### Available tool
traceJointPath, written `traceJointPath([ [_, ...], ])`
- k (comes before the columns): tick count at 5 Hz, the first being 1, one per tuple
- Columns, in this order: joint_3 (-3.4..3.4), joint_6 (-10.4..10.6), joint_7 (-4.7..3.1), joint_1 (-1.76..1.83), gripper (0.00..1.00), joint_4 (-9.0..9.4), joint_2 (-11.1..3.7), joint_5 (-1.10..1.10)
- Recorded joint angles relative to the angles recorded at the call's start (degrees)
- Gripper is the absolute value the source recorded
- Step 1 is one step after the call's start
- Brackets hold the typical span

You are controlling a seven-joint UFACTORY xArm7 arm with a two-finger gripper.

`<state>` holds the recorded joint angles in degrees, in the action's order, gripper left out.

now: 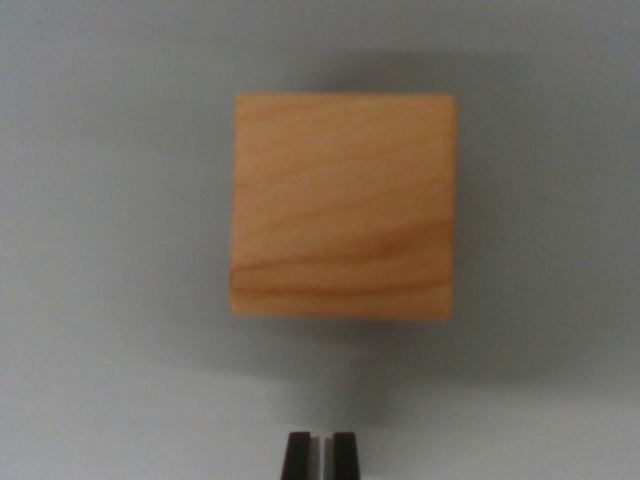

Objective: Push wooden cube

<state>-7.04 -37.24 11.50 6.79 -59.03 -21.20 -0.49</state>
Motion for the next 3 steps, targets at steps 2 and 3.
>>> traceJointPath([
  [2,0.13,-0.9,-0.14,-0.01,1.0,-2.17,-1.32,-0.08],
  [3,0.13,-0.9,-0.14,-0.01,1.0,-2.17,-1.32,-0.08],
])
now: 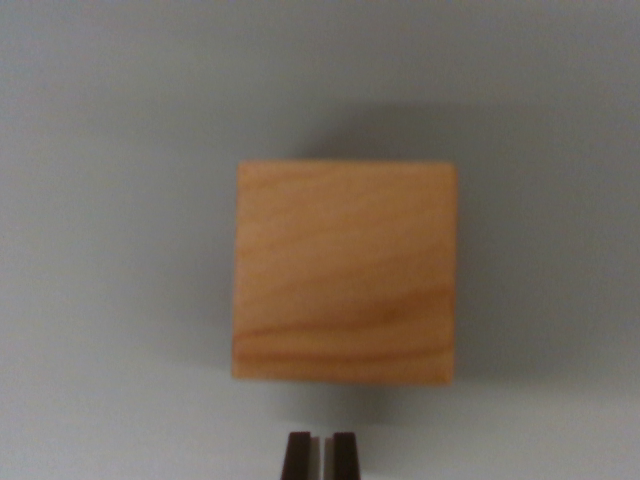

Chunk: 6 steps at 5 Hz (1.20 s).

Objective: Push wooden cube

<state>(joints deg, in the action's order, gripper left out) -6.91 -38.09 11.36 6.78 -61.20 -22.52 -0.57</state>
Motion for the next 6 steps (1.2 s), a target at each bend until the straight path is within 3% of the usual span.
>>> traceJointPath([
  [1,0.14,-0.9,-0.16,-0.01,1.0,-2.37,-1.44,-0.09],
  [2,0.14,-0.9,-0.16,-0.01,1.0,-2.37,-1.44,-0.09],
  [3,0.29,-1.9,-0.32,-0.02,1.0,-4.8,-2.92,-0.18],
  [4,0.29,-1.9,-0.32,-0.02,1.0,-4.8,-2.92,-0.18],
  [5,0.44,-2.9,-0.49,-0.03,1.0,-7.45,-4.53,-0.27],
  [6,0.44,-2.9,-0.49,-0.03,1.0,-7.45,-4.53,-0.27],
])
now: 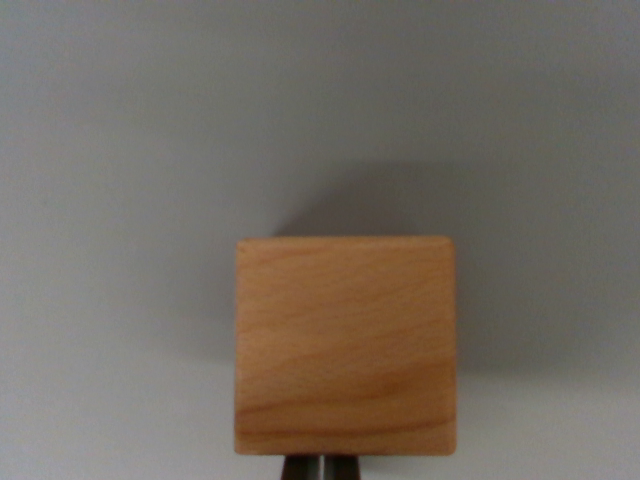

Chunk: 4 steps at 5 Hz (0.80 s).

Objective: Push wooden cube

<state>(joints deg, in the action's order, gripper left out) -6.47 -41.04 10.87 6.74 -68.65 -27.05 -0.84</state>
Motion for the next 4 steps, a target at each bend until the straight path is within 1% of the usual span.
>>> traceJointPath([
  [1,0.16,-1.1,-0.18,-0.01,1.0,-2.71,-1.65,-0.1],
  [2,0.16,-1.1,-0.18,-0.01,1.0,-2.71,-1.65,-0.1],
  [3,0.32,-2.1,-0.36,-0.03,1.0,-5.42,-3.3,-0.2],
  [4,0.32,-2.1,-0.36,-0.03,1.0,-5.42,-3.3,-0.2],
])
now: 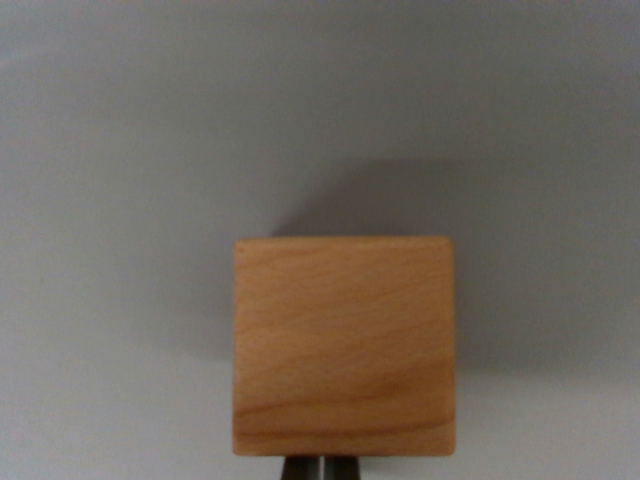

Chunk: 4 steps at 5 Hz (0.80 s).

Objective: Push wooden cube

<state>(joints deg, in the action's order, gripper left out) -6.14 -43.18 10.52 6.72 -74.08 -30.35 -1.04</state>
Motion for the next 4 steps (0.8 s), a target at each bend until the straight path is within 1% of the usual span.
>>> traceJointPath([
  [1,0.16,-1.0,-0.17,-0.01,1.0,-2.66,-1.62,-0.1],
  [2,0.16,-1.0,-0.17,-0.01,1.0,-2.66,-1.62,-0.1],
  [3,0.31,-2.1,-0.34,-0.02,1.0,-5.2,-3.16,-0.19],
  [4,0.31,-2.1,-0.34,-0.02,1.0,-5.2,-3.16,-0.19],
])
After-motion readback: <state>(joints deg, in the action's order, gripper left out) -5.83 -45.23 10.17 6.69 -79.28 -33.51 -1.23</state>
